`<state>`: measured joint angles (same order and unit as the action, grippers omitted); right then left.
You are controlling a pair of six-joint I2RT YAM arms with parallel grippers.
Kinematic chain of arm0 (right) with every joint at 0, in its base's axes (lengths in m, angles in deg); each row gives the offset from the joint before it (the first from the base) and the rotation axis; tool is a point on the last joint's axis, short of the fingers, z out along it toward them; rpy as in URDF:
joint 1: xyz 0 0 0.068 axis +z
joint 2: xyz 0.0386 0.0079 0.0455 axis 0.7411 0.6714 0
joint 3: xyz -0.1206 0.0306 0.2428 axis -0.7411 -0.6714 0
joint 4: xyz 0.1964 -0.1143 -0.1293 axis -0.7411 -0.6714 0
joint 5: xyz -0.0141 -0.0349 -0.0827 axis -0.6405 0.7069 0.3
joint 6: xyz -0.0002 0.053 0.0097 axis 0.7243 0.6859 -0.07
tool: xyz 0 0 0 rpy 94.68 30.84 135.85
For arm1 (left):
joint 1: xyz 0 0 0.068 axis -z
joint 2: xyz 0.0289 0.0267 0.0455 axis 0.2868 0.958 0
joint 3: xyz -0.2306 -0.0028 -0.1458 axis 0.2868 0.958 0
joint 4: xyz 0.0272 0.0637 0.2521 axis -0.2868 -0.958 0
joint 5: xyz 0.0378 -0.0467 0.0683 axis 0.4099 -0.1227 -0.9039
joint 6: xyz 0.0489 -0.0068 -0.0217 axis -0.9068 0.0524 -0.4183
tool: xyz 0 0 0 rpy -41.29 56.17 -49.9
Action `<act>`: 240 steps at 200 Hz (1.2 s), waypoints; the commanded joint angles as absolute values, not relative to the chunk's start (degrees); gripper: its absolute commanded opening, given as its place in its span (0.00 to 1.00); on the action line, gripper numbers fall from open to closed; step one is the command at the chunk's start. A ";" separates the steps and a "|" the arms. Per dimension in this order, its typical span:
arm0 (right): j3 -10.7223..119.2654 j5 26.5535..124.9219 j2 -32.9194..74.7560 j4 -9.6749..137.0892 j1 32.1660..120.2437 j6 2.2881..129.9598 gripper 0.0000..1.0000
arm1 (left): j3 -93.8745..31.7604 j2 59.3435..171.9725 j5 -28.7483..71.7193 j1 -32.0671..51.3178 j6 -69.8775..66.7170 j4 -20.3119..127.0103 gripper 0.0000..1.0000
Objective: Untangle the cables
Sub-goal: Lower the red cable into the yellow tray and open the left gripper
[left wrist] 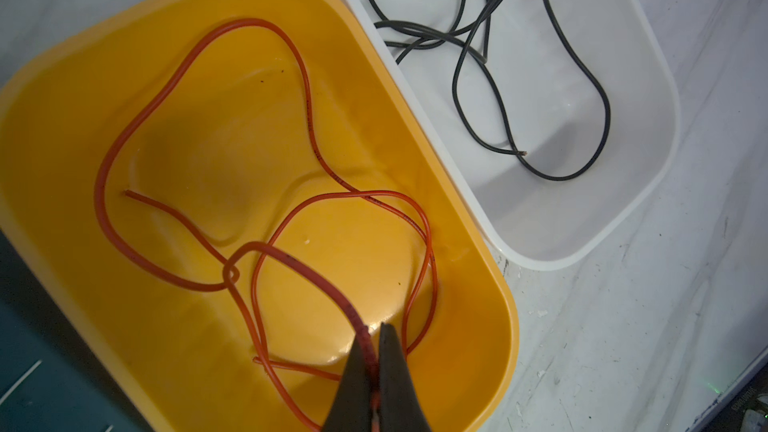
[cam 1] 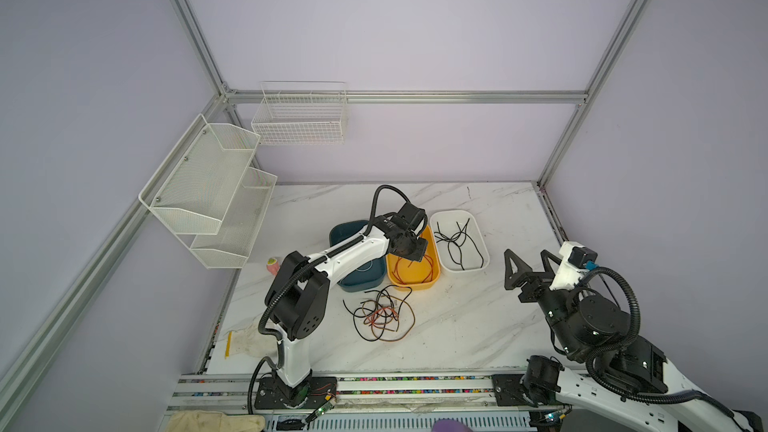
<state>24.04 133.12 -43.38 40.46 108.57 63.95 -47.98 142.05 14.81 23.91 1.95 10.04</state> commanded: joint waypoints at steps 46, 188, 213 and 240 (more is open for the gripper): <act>23.07 133.14 -43.33 41.93 108.53 62.42 0.98 | -49.30 144.59 12.30 24.88 2.87 11.62 0.00; 22.23 132.02 -43.68 43.52 108.55 60.73 0.98 | -49.23 148.19 11.85 25.49 2.38 12.31 0.00; 22.10 131.93 -43.68 43.61 108.55 60.73 0.98 | -49.42 147.54 11.89 25.50 2.16 12.21 0.00; 22.02 131.74 -43.68 43.78 108.55 60.58 0.98 | -50.28 146.50 11.89 25.47 2.04 11.15 0.07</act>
